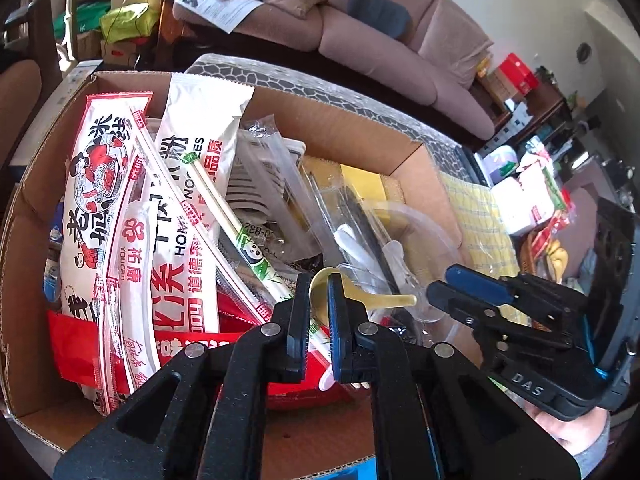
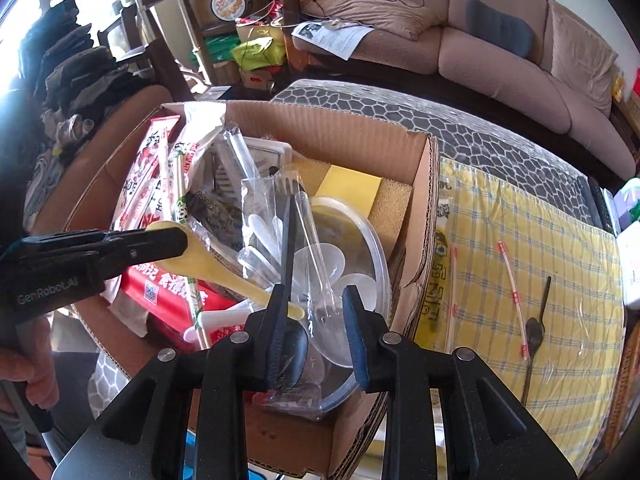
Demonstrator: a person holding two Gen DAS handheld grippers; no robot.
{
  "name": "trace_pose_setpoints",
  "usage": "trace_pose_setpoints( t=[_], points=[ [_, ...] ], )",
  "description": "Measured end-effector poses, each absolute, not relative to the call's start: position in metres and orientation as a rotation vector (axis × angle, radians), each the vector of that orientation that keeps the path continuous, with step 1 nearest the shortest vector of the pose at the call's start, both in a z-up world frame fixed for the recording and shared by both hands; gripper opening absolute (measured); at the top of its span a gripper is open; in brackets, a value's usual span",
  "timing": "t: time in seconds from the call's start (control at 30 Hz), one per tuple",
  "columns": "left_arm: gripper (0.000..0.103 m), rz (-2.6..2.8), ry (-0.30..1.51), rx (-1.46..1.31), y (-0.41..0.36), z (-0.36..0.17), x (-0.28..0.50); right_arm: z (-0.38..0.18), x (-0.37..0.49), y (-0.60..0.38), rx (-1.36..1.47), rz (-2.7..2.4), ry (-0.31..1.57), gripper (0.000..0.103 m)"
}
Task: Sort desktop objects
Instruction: 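Lower both held utensils into the cardboard box and open both grippers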
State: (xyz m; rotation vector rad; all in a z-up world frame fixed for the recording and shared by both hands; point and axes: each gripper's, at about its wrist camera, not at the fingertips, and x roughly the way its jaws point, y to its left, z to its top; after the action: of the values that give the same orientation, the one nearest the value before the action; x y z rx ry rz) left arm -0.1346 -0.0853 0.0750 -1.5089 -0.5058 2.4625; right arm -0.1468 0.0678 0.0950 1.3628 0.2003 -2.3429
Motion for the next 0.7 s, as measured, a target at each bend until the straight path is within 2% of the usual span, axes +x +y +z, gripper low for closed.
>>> trace_pose_setpoints(
  t=[0.1,0.13,0.17,0.23,0.43,0.6,0.63,0.7],
  points=[
    [0.015,2.477,-0.474,-1.54,-0.083,0.07,-0.14,0.101,-0.143,0.072,1.347,-2.338,0.16,0.034],
    [0.027,2.46,-0.509,-1.53,-0.084,0.069,-0.14,0.103,-0.142,0.073,1.341,-2.339,0.157,0.037],
    [0.05,2.431,-0.573,-1.513,-0.087,0.069,-0.14,0.105,-0.14,0.074,1.336,-2.34,0.156,0.037],
    [0.069,2.407,-0.684,-1.478,-0.093,0.071,-0.136,0.108,-0.137,0.077,1.328,-2.342,0.146,0.038],
    [0.069,2.482,-0.571,-1.458,-0.088,0.089,-0.123,0.117,-0.129,0.082,1.305,-2.351,0.122,0.043],
    [0.069,2.518,-0.502,-1.436,-0.085,0.107,-0.111,0.12,-0.122,0.087,1.296,-2.371,0.103,0.052],
    [0.07,2.522,-0.496,-1.428,-0.085,0.11,-0.108,0.121,-0.12,0.087,1.294,-2.376,0.103,0.056],
    [0.07,2.53,-0.485,-1.407,-0.084,0.117,-0.103,0.122,-0.116,0.088,1.287,-2.391,0.105,0.072]
  ],
)
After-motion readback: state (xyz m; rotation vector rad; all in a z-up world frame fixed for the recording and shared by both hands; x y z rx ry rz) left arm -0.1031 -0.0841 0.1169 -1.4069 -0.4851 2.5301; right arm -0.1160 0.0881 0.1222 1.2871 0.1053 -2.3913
